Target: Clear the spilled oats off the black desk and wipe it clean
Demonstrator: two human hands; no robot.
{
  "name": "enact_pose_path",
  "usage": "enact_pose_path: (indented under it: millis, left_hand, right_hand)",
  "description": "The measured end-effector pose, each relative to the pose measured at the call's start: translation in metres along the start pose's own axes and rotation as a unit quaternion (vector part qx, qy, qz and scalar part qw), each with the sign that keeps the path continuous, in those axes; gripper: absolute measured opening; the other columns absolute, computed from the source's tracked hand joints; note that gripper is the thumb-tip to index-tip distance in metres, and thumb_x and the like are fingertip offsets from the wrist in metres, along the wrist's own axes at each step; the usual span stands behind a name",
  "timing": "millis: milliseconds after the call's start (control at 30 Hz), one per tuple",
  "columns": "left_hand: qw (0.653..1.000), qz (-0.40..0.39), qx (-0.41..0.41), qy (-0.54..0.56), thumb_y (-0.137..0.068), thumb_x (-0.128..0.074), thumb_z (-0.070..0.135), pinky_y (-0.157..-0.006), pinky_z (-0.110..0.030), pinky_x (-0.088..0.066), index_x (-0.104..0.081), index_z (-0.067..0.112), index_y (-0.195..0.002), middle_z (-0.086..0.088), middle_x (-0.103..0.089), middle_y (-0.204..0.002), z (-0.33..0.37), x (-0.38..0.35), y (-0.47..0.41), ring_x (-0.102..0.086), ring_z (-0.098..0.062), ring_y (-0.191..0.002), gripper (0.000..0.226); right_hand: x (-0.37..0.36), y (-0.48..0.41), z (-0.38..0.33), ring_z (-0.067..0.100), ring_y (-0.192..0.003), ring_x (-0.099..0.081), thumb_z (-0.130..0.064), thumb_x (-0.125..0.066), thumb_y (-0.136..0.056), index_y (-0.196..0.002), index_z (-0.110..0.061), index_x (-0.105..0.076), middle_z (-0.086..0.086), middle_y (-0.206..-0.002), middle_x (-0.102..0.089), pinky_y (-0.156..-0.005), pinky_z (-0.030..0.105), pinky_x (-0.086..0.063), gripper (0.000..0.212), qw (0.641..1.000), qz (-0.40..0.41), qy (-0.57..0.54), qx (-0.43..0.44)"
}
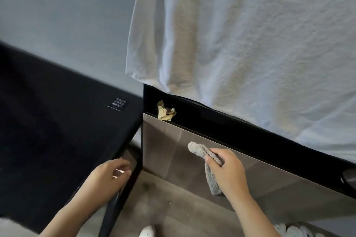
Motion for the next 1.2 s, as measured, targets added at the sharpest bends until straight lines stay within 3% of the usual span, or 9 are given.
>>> enact_pose_path:
  millis: [300, 400, 500, 667, 733, 800, 933, 1100, 1200]
  left_hand:
    - [0.998, 0.012, 0.065, 0.003, -0.086, -0.066, 0.025, -0.077, -0.019, -0.049, -0.060, 0.040, -0.095, 0.015, -0.066, -0.095, 0.004, -0.020, -0.045, -0.062, 0.004, -0.083, 0.018]
    - [0.996, 0.028, 0.090, -0.004, -0.086, -0.066, 0.026, -0.072, -0.015, -0.047, -0.060, 0.042, -0.091, 0.016, -0.066, -0.093, 0.010, -0.025, -0.046, -0.062, 0.003, -0.081, 0.018]
    - [0.993, 0.042, 0.111, -0.016, -0.085, -0.067, 0.025, -0.075, -0.022, -0.050, -0.061, 0.042, -0.089, 0.014, -0.066, -0.090, 0.016, -0.031, -0.044, -0.062, 0.001, -0.080, 0.019]
    - [0.980, 0.112, 0.162, -0.012, -0.084, -0.068, 0.019, -0.073, -0.018, -0.049, -0.064, 0.036, -0.092, 0.016, -0.066, -0.087, 0.023, -0.048, -0.028, -0.061, 0.004, -0.078, 0.019]
    - [0.974, 0.127, 0.185, -0.002, -0.083, -0.069, 0.018, -0.073, -0.024, -0.052, -0.063, 0.038, -0.088, 0.015, -0.067, -0.086, 0.024, -0.057, -0.018, -0.061, 0.006, -0.080, 0.021]
    - [0.969, 0.137, 0.207, 0.000, -0.083, -0.069, 0.016, -0.072, -0.025, -0.053, -0.061, 0.040, -0.084, 0.014, -0.068, -0.086, 0.026, -0.069, -0.011, -0.061, 0.007, -0.081, 0.025]
    - [0.958, 0.171, 0.231, 0.014, -0.083, -0.068, 0.012, -0.072, -0.026, -0.053, -0.060, 0.041, -0.080, 0.012, -0.068, -0.083, 0.036, -0.089, -0.001, -0.061, 0.007, -0.080, 0.030]
    - [0.941, 0.212, 0.261, 0.029, -0.086, -0.065, 0.016, -0.077, -0.028, -0.053, -0.060, 0.040, -0.082, 0.014, -0.068, -0.087, 0.052, -0.100, 0.005, -0.062, 0.004, -0.078, 0.025]
    - [0.931, 0.248, 0.262, 0.057, -0.087, -0.064, 0.017, -0.070, -0.017, -0.052, -0.063, 0.034, -0.091, 0.014, -0.067, -0.090, 0.064, -0.098, 0.011, -0.062, 0.004, -0.079, 0.017]
  right_hand:
    - [-0.045, -0.090, 0.021, -0.001, -0.094, -0.056, -0.038, -0.061, -0.091, -0.114, -0.035, -0.064, -0.025, -0.105, -0.053, -0.078, 0.030, -0.052, 0.023, 0.988, -0.096, 0.108, 0.054]
    - [-0.054, -0.117, 0.028, -0.001, -0.102, -0.052, -0.041, -0.056, -0.093, -0.119, -0.039, -0.060, -0.026, -0.113, -0.050, -0.082, 0.031, -0.044, 0.026, 0.972, -0.137, 0.172, 0.082]
    - [-0.063, -0.145, 0.034, 0.002, -0.109, -0.050, -0.041, -0.053, -0.095, -0.122, -0.038, -0.059, -0.024, -0.120, -0.052, -0.078, 0.032, -0.040, 0.027, 0.959, -0.153, 0.212, 0.113]
    - [-0.082, -0.194, 0.048, 0.013, -0.106, -0.057, -0.031, -0.053, -0.097, -0.126, -0.028, -0.060, -0.015, -0.125, -0.054, -0.071, 0.024, -0.034, 0.029, 0.959, -0.186, 0.158, 0.144]
    - [-0.091, -0.210, 0.054, 0.020, -0.104, -0.061, -0.031, -0.049, -0.099, -0.129, -0.028, -0.057, -0.012, -0.129, -0.052, -0.075, 0.028, -0.044, 0.031, 0.966, -0.206, 0.112, 0.112]
    - [-0.101, -0.225, 0.060, 0.026, -0.114, -0.058, -0.034, -0.045, -0.100, -0.137, -0.031, -0.049, -0.004, -0.136, -0.051, -0.088, 0.037, -0.048, 0.037, 0.964, -0.244, 0.085, 0.060]
    - [-0.109, -0.236, 0.064, 0.031, -0.131, -0.042, -0.034, -0.043, -0.101, -0.146, -0.025, -0.036, 0.014, -0.146, -0.040, -0.106, 0.042, -0.036, 0.047, 0.957, -0.284, 0.063, 0.011]
    - [-0.075, -0.215, 0.052, 0.036, -0.123, -0.051, -0.037, -0.048, -0.098, -0.149, -0.018, -0.031, 0.016, -0.144, -0.043, -0.090, 0.041, -0.045, 0.056, 0.951, -0.242, 0.158, 0.109]
    - [-0.059, -0.180, 0.051, 0.029, -0.134, -0.042, -0.031, -0.062, -0.092, -0.144, -0.013, -0.041, 0.010, -0.148, -0.041, -0.105, 0.042, -0.037, 0.059, 0.948, -0.200, 0.081, 0.233]
Point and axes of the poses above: each hand's wrist, its own y-axis away from the middle knuckle, its own x-axis out of the back of the hand, z = x × y, the point moved 1 cm from there along -y, towards the middle knuckle
